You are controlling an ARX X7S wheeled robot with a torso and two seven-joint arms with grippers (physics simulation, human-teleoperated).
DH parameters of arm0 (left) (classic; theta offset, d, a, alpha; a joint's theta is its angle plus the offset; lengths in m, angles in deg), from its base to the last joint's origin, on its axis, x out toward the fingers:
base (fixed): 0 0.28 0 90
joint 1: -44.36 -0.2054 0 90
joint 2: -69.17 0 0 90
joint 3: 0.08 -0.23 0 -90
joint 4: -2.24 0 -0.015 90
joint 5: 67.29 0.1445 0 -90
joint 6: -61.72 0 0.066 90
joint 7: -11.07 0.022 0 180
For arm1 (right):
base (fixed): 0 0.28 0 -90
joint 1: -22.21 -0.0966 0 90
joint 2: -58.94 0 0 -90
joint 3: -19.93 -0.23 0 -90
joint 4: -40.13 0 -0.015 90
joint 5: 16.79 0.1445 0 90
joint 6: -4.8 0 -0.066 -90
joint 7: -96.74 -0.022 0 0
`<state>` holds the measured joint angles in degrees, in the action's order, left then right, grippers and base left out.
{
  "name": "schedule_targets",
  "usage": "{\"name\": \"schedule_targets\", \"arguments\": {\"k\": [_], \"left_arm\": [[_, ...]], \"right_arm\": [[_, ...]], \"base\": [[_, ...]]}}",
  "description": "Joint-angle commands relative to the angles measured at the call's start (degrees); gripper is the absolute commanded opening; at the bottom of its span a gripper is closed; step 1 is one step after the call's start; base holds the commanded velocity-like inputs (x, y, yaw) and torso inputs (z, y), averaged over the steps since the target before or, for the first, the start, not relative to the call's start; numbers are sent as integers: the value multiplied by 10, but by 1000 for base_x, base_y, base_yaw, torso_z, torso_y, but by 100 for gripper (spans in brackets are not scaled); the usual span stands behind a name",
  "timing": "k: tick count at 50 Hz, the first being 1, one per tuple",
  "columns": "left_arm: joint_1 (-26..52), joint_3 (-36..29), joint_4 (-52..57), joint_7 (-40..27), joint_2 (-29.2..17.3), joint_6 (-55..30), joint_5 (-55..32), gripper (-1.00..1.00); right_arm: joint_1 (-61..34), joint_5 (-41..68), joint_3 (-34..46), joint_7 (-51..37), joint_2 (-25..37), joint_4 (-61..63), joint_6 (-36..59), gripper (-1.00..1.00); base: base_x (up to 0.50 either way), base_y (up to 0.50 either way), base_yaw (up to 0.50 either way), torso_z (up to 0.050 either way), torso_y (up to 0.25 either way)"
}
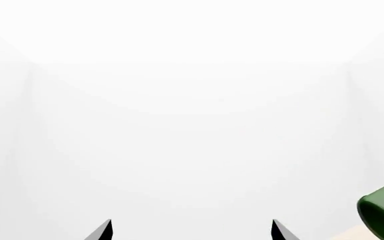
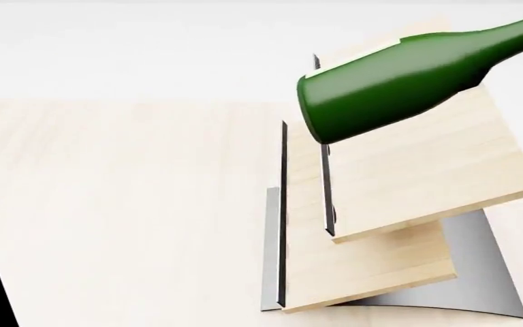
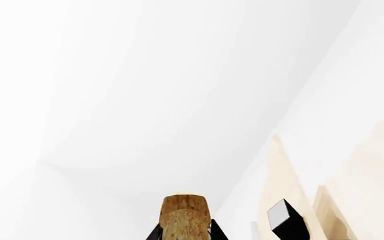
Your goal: Put the wine bottle on the wine rack.
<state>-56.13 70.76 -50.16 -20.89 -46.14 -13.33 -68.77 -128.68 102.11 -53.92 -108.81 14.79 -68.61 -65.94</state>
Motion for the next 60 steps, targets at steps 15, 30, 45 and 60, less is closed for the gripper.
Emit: {"name": "schedule_targets", "arguments": {"k": [15, 30, 45, 60], "left_arm": [[2, -3, 1, -2, -2, -3, 0, 100], [2, -7, -1, -3, -1, -1, 3, 100], [3, -10, -4, -3, -2, -1, 2, 100], [5, -11, -8, -4, -3, 0, 1, 100]], "right_arm": [[28, -4, -24, 22, 13, 12, -1, -100], [50, -3, -30, 33, 19, 11, -1, -100], [59, -5, -29, 43, 16, 0, -1, -100], [74, -3, -33, 44, 13, 4, -6, -100]], "base": [[0, 0, 0, 0, 1], [0, 0, 0, 0, 1], [0, 0, 0, 0, 1], [0, 0, 0, 0, 1]]}}
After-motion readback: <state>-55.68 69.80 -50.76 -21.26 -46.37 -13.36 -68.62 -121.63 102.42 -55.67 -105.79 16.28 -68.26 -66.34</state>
